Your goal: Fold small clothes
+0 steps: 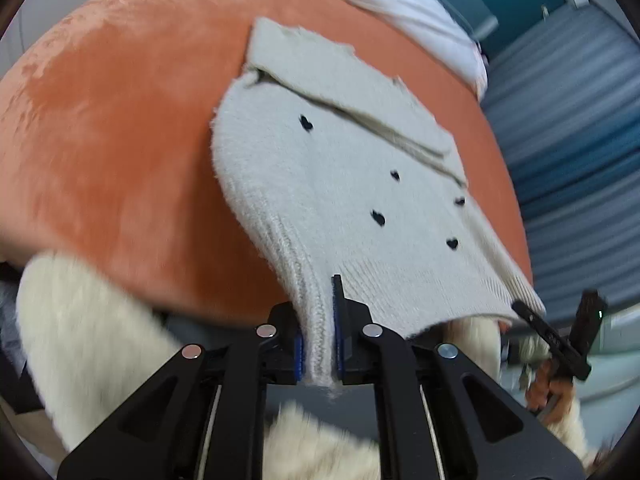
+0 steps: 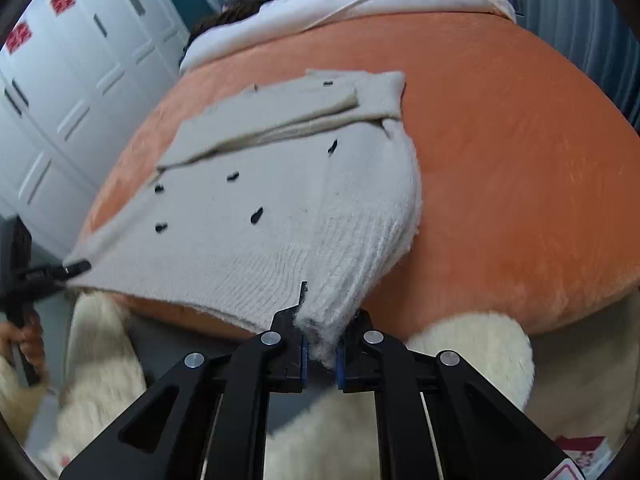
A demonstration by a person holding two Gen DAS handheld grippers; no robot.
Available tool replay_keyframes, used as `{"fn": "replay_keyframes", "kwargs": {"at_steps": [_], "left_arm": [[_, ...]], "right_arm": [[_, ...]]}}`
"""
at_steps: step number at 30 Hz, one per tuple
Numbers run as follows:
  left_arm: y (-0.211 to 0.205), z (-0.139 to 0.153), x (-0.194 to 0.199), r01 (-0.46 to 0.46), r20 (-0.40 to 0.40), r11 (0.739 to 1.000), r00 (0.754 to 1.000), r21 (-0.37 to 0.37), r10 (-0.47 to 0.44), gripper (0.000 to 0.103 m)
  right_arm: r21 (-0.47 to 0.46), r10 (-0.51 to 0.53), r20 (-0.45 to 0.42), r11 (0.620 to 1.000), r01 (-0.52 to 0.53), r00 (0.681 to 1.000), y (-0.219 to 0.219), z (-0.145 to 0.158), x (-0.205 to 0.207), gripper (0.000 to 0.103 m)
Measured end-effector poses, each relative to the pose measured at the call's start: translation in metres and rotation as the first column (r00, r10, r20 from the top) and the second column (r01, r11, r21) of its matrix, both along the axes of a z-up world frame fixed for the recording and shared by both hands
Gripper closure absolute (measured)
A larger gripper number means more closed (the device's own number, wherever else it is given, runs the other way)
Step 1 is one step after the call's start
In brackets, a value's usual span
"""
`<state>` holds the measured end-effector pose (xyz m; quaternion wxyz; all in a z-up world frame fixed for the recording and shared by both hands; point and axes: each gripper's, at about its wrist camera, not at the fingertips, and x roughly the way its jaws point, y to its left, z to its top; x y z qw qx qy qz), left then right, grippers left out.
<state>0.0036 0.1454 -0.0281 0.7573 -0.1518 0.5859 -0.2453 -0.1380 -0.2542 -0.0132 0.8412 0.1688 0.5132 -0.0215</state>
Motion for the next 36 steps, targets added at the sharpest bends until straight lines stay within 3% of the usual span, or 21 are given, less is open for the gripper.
{"fn": "replay_keyframes", "kwargs": {"at_steps": [3,7,10,12,14,16,18,21,23,24,26,28,30,32,36], "left_arm": [[0.016,0.003,-0.051,0.045,-0.091,0.999,0.995,0.009,-0.044,0.094],[0.034,0.037,-0.077,-0.008,-0.079,0.999,0.997,-0.039,0.005,0.094],[0.030,0.085,-0.047,-0.022,0.096,0.995,0.995,-0.096,0.031,0.093],[0.020,0.108,-0.011,-0.003,0.247,0.995,0.969,-0.098,0.027,0.093],[0.008,0.112,0.030,-0.004,0.331,0.994,0.943,-0.112,0.041,0.093],[-0.003,0.099,0.077,-0.048,0.385,0.994,0.919,-0.103,0.084,0.092],[-0.015,0.071,0.120,-0.098,0.386,0.992,0.914,-0.084,0.123,0.089],[-0.027,0.021,0.172,-0.218,0.317,0.976,0.925,-0.018,0.212,0.081],[-0.022,0.004,0.185,-0.246,0.306,0.969,0.924,0.015,0.230,0.061],[-0.019,-0.002,0.183,-0.252,0.301,0.967,0.925,0.023,0.234,0.060],[-0.015,-0.004,0.184,-0.225,0.300,0.974,0.930,0.013,0.211,0.042],[-0.016,-0.008,0.179,-0.205,0.312,0.979,0.931,0.014,0.191,0.028],[-0.022,-0.014,0.183,-0.188,0.308,0.982,0.936,0.026,0.171,0.025],[-0.031,-0.026,0.199,-0.167,0.278,0.984,0.949,0.054,0.146,0.025],[-0.051,-0.055,0.228,-0.153,0.193,0.980,0.973,0.126,0.128,0.025]], "right_arm": [[0.025,0.102,-0.100,0.995,-0.100,0.990,0.020,-0.004,-0.051,0.094],[0.094,0.160,-0.017,0.983,-0.157,0.987,0.031,0.032,-0.092,0.094],[0.067,0.110,0.152,0.990,-0.121,0.982,0.009,0.076,-0.069,0.094],[0.075,0.050,0.275,0.994,-0.073,0.960,-0.012,0.092,-0.040,0.094],[0.102,-0.035,0.377,0.995,-0.004,0.926,-0.034,0.093,0.006,0.093],[0.156,-0.101,0.401,0.987,0.040,0.911,-0.049,0.074,0.061,0.092],[0.172,-0.170,0.379,0.979,0.111,0.910,-0.060,0.046,0.103,0.082],[0.130,-0.268,0.311,0.962,0.238,0.912,-0.066,0.004,0.147,0.078],[0.130,-0.323,0.300,0.946,0.297,0.898,-0.073,-0.007,0.153,0.078],[0.146,-0.338,0.302,0.940,0.307,0.891,-0.076,-0.009,0.151,0.076],[0.152,-0.357,0.303,0.933,0.325,0.884,-0.078,-0.010,0.141,0.060],[0.085,-0.317,0.298,0.948,0.306,0.900,-0.074,-0.011,0.140,0.054],[0.022,-0.273,0.271,0.960,0.278,0.923,-0.073,-0.017,0.146,0.050],[0.016,-0.263,0.245,0.963,0.268,0.933,-0.079,-0.029,0.160,0.042],[-0.006,-0.250,0.173,0.967,0.255,0.953,-0.082,-0.058,0.200,0.041]]}}
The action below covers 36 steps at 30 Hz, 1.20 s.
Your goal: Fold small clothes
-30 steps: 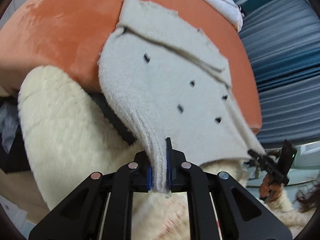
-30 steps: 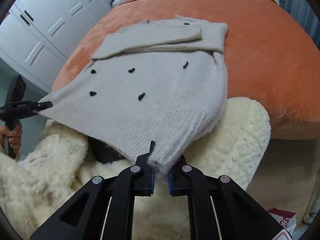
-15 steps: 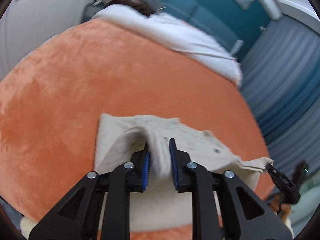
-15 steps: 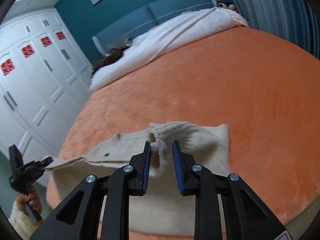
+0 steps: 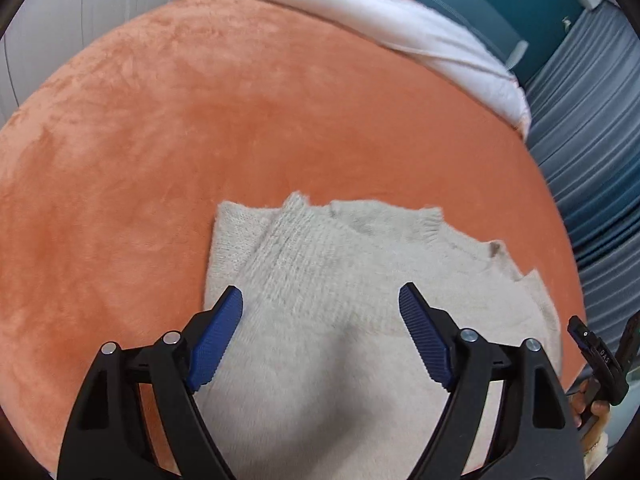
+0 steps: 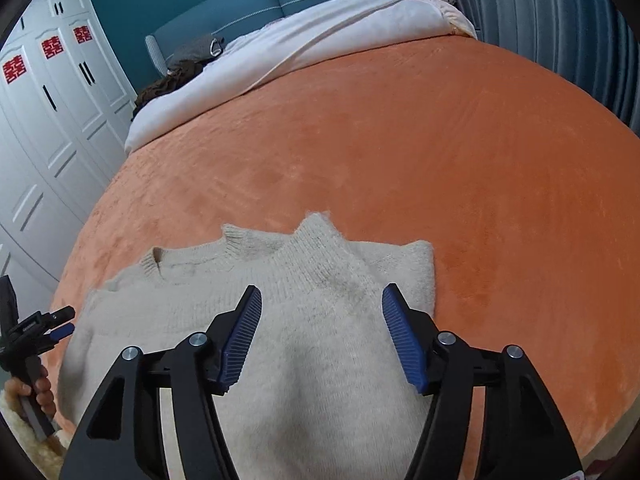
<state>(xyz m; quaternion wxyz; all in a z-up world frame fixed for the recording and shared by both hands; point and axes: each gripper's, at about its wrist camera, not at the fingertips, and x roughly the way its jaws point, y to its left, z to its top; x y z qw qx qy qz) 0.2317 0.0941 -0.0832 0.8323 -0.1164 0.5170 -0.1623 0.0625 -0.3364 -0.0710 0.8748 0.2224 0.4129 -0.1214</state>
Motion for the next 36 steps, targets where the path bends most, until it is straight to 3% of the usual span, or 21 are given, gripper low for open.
{"fn": "replay_keyframes", "kwargs": {"at_steps": [3,4,5,6,7,8,9,12,16,18,20,22,24,26,27,30,33,36], "left_arm": [[-0.009,-0.010,0.012,0.008,-0.011,1.000,1.000,0.024,-0.008,0.029],[-0.012,-0.012,0.015,0.017,-0.012,0.999,1.000,0.039,-0.017,0.045],[-0.014,-0.014,0.018,0.034,-0.022,0.998,0.999,0.054,-0.033,0.067],[-0.014,-0.016,0.020,0.040,-0.031,0.997,0.999,0.065,-0.038,0.077],[-0.013,-0.016,0.021,0.040,-0.037,0.997,0.999,0.059,-0.038,0.087],[-0.010,-0.013,0.021,0.033,-0.033,0.998,0.999,0.046,-0.031,0.097],[-0.008,-0.006,0.019,0.026,-0.018,0.999,1.000,0.030,-0.025,0.097],[0.001,0.030,0.015,0.010,0.067,1.000,0.998,-0.029,-0.008,0.098],[0.004,0.072,0.021,-0.009,0.162,0.997,0.987,-0.071,0.021,0.098],[-0.001,0.063,0.036,-0.026,0.159,1.000,0.987,-0.010,0.027,0.098],[-0.004,0.032,0.051,-0.036,0.093,0.999,0.995,0.030,0.033,0.098],[-0.003,-0.009,0.059,-0.059,-0.005,0.995,0.998,0.075,0.059,0.098],[-0.001,-0.017,0.054,-0.068,-0.002,0.995,0.998,0.068,0.068,0.098],[-0.001,-0.015,0.050,-0.065,0.017,0.996,0.998,0.066,0.064,0.098],[-0.001,-0.017,0.050,-0.063,0.015,0.995,0.998,0.072,0.062,0.098],[-0.003,-0.026,0.058,-0.060,-0.020,0.995,0.998,0.076,0.062,0.097],[-0.006,-0.011,0.055,-0.047,-0.005,0.997,0.999,0.061,0.047,0.087],[-0.010,0.024,0.022,-0.028,0.063,0.993,0.998,0.111,0.021,0.075]], "right_arm": [[-0.027,0.008,-0.073,1.000,-0.010,0.997,0.000,-0.019,0.027,0.041],[-0.042,0.008,-0.102,0.999,-0.013,0.995,0.000,-0.025,0.034,0.041],[-0.047,0.015,-0.120,0.999,-0.021,0.993,0.001,-0.030,0.038,0.045],[-0.043,0.033,-0.132,0.998,-0.038,0.991,0.001,-0.033,0.043,0.052],[-0.043,0.052,-0.143,0.997,-0.059,0.988,0.004,-0.034,0.045,0.082],[-0.039,0.069,-0.152,0.996,-0.076,0.986,0.006,-0.034,0.047,0.097],[-0.024,0.071,-0.143,0.997,-0.075,0.987,0.005,-0.030,0.046,0.097],[0.061,0.027,0.029,0.998,-0.029,0.999,-0.007,0.013,0.026,0.099],[0.131,-0.087,0.209,0.990,0.061,0.974,-0.036,0.058,0.000,0.099],[0.078,-0.109,0.170,0.992,0.097,0.979,-0.045,0.047,0.004,0.099],[0.050,-0.117,0.022,0.992,0.116,0.993,-0.056,0.003,0.020,0.099],[0.069,-0.136,-0.089,0.987,0.142,0.987,-0.064,-0.034,0.026,0.100],[0.115,-0.155,-0.025,0.981,0.157,0.988,-0.067,-0.026,0.016,0.100],[0.096,-0.156,0.053,0.984,0.151,0.986,-0.066,-0.009,0.006,0.100],[0.077,-0.156,0.034,0.985,0.153,0.987,-0.066,-0.013,0.006,0.100],[0.058,-0.116,-0.139,0.990,0.125,0.983,-0.070,-0.056,0.019,0.100],[-0.002,-0.131,-0.103,0.991,0.132,0.986,-0.059,-0.031,0.011,0.098],[-0.064,-0.124,-0.016,0.990,0.122,0.992,-0.032,0.017,-0.014,0.087]]}}
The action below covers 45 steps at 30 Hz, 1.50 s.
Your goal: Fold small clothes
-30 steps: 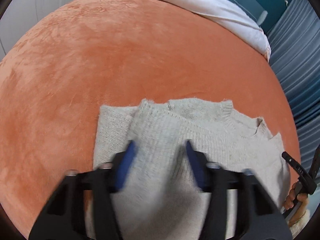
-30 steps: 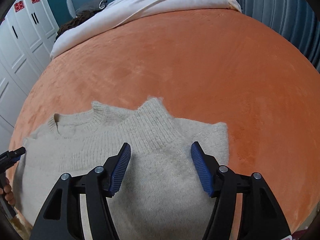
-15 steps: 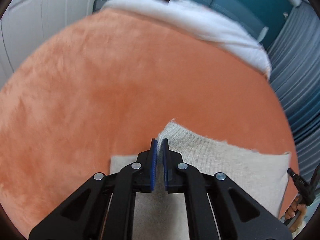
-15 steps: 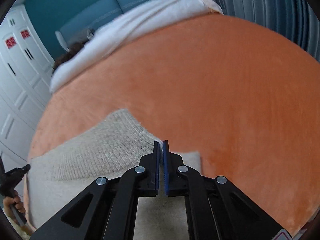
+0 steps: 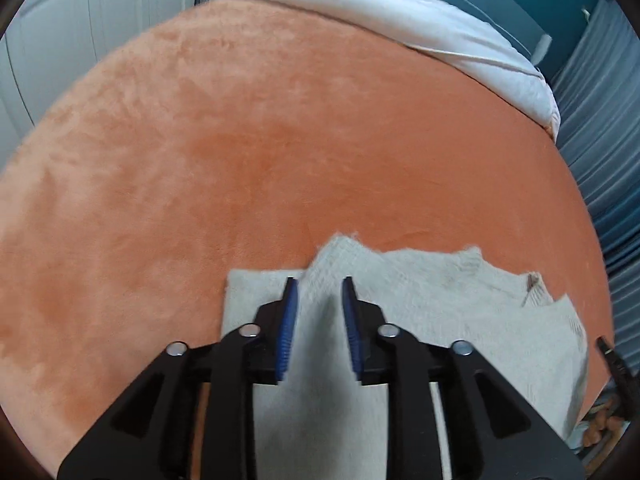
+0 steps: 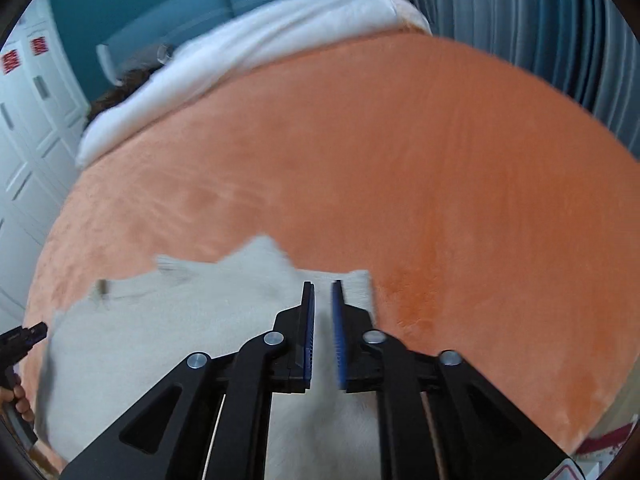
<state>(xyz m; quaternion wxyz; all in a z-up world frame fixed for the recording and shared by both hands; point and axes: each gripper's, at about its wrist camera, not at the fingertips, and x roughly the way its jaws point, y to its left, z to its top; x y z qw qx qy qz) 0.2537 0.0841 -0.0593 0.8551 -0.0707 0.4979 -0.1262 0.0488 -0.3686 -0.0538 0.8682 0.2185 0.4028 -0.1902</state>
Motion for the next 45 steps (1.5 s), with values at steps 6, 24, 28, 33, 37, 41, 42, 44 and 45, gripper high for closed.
{"fn": "replay_keyframes", "kwargs": {"at_steps": [6,24,28,33,37,41,42,44,45], "left_arm": [[-0.042,0.039,-0.123,0.145,0.061,0.977,0.989,-0.154,-0.137,0.043],[0.024,-0.032,-0.149,-0.051,-0.105,0.996,0.994,-0.072,0.043,0.068],[-0.009,-0.007,-0.153,-0.009,-0.023,0.999,1.000,-0.034,0.008,0.049],[-0.031,-0.023,-0.147,0.031,-0.047,0.999,0.998,0.039,-0.029,0.049],[-0.014,-0.033,-0.148,0.012,-0.060,1.000,0.998,0.020,-0.011,0.049],[0.000,-0.021,-0.142,-0.018,-0.053,0.998,0.998,-0.053,0.015,0.049],[0.001,-0.016,-0.132,-0.025,-0.038,0.997,0.999,-0.067,0.023,0.048],[0.004,-0.009,-0.109,-0.038,-0.026,0.996,0.999,-0.080,0.036,0.044],[0.005,-0.007,-0.094,-0.042,-0.025,0.995,0.999,-0.086,0.040,0.039]], "right_arm": [[0.137,0.328,0.054,0.933,-0.332,0.943,0.132,0.016,-0.027,0.087],[0.145,-0.015,-0.147,0.989,0.037,0.989,0.038,-0.042,-0.122,0.103],[0.105,0.126,-0.049,0.987,-0.120,0.991,0.088,-0.008,-0.091,0.097],[0.023,0.193,-0.200,0.981,-0.192,0.960,0.118,-0.048,-0.039,0.097],[0.061,0.170,-0.165,0.985,-0.162,0.971,0.111,-0.040,-0.051,0.101],[0.014,0.141,-0.070,0.990,-0.140,0.988,0.091,-0.003,-0.041,0.089],[0.005,0.116,-0.055,0.993,-0.116,0.992,0.077,0.002,-0.036,0.084],[-0.003,0.066,-0.055,0.998,-0.067,0.996,0.052,0.005,-0.018,0.077],[0.004,0.056,-0.067,0.998,-0.055,0.996,0.039,0.001,-0.007,0.077]]}}
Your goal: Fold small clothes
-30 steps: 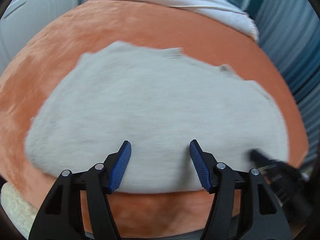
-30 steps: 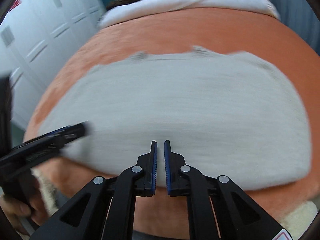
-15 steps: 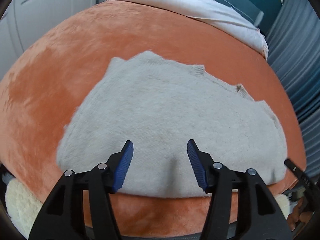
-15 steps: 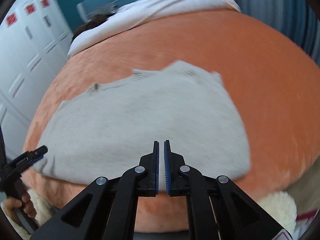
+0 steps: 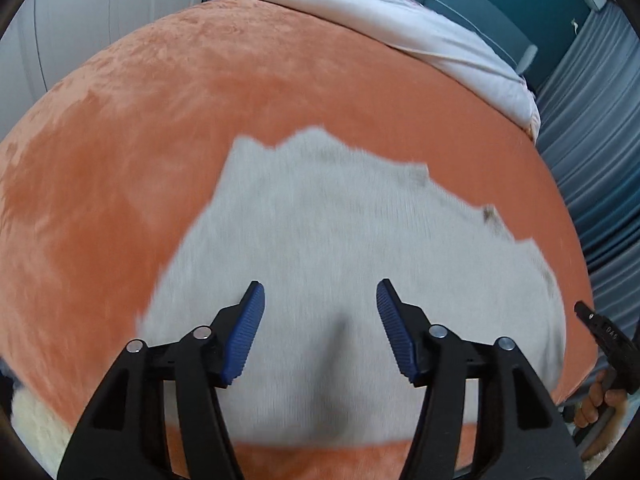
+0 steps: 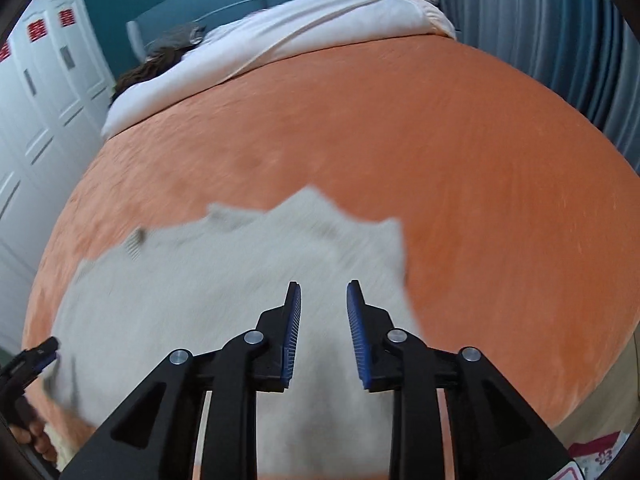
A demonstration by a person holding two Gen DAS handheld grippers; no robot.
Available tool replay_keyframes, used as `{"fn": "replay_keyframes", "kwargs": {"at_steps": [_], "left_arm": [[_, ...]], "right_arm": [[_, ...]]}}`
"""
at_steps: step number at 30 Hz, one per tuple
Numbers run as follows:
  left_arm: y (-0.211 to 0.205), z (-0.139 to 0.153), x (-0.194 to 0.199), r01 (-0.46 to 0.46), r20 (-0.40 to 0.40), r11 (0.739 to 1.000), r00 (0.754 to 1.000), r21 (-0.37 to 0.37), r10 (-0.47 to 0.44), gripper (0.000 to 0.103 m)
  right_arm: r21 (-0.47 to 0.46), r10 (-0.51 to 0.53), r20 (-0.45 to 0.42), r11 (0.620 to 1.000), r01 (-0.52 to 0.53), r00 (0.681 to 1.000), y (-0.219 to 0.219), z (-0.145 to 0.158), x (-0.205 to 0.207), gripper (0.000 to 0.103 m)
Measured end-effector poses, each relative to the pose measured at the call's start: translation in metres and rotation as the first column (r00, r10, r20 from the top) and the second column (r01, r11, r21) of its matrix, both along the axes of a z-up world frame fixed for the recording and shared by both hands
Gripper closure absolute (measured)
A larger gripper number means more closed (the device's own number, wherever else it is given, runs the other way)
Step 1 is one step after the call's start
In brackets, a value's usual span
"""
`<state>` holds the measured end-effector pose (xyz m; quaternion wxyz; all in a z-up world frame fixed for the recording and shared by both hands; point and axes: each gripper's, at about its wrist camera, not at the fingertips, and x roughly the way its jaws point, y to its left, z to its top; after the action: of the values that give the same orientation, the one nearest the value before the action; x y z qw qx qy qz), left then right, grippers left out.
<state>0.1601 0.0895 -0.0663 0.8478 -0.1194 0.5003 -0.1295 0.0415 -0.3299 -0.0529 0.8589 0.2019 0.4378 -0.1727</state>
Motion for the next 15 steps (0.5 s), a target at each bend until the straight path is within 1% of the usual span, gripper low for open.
{"fn": "replay_keyframes", "kwargs": {"at_steps": [1,3,4,5,6,7,8,9,10,11,12,13,14,15], "left_arm": [[0.000,-0.001,0.017,0.002,-0.007,1.000,1.000,0.008,-0.002,0.035],[0.000,-0.005,0.046,0.002,-0.029,1.000,1.000,0.024,-0.002,0.035],[-0.001,-0.009,0.059,0.013,-0.046,1.000,0.999,0.019,-0.012,0.035],[-0.002,-0.014,0.072,0.018,-0.065,1.000,0.998,0.023,-0.016,0.035],[-0.003,-0.024,0.088,0.026,-0.098,0.999,0.995,0.022,-0.023,0.035],[-0.004,-0.031,0.097,0.024,-0.119,1.000,0.993,0.017,-0.022,0.041],[-0.005,-0.035,0.103,0.024,-0.127,1.000,0.992,0.017,-0.022,0.052],[-0.008,-0.036,0.109,0.026,-0.122,0.999,0.992,0.028,-0.022,0.058],[-0.010,-0.034,0.114,0.030,-0.111,0.999,0.994,0.035,-0.026,0.079],[-0.012,-0.030,0.118,0.044,-0.106,0.999,0.993,0.005,-0.044,0.098],[-0.011,-0.026,0.121,0.042,-0.098,0.999,0.994,-0.018,-0.043,0.099],[-0.010,-0.019,0.123,0.045,-0.078,0.999,0.996,-0.024,-0.046,0.099],[-0.010,-0.012,0.126,0.044,-0.050,0.999,0.998,-0.026,-0.045,0.103],[-0.010,-0.007,0.130,0.039,-0.022,0.999,0.999,-0.015,-0.040,0.103]], "right_arm": [[0.013,-0.004,-0.017,1.000,0.005,1.000,-0.011,-0.005,0.014,0.073],[0.042,-0.011,-0.037,0.999,0.012,0.999,-0.027,-0.014,0.032,0.063],[0.042,-0.008,-0.045,0.999,0.010,0.999,-0.032,-0.019,0.042,0.051],[0.045,0.008,-0.049,0.999,-0.006,0.999,-0.033,-0.023,0.049,0.044],[0.045,0.021,-0.049,0.999,-0.019,0.999,-0.034,-0.030,0.058,0.043],[0.052,0.028,-0.058,0.998,-0.025,0.998,-0.035,-0.037,0.061,0.042],[0.065,0.035,-0.076,0.997,-0.030,0.997,-0.037,-0.046,0.068,0.042],[0.080,0.042,-0.099,0.996,-0.034,0.994,-0.037,-0.055,0.077,0.045],[0.089,0.054,-0.112,0.995,-0.044,0.992,-0.035,-0.062,0.082,0.075],[0.093,0.065,-0.106,0.994,-0.055,0.992,-0.034,-0.061,0.083,0.094],[0.094,0.066,-0.077,0.994,-0.058,0.995,-0.033,-0.055,0.083,0.094],[0.077,0.058,-0.009,0.995,-0.057,0.998,-0.032,-0.042,0.079,0.095],[0.063,0.052,0.042,0.997,-0.055,0.998,-0.030,-0.030,0.074,0.095],[0.052,0.041,0.080,0.998,-0.045,0.996,-0.031,-0.020,0.070,0.095]]}}
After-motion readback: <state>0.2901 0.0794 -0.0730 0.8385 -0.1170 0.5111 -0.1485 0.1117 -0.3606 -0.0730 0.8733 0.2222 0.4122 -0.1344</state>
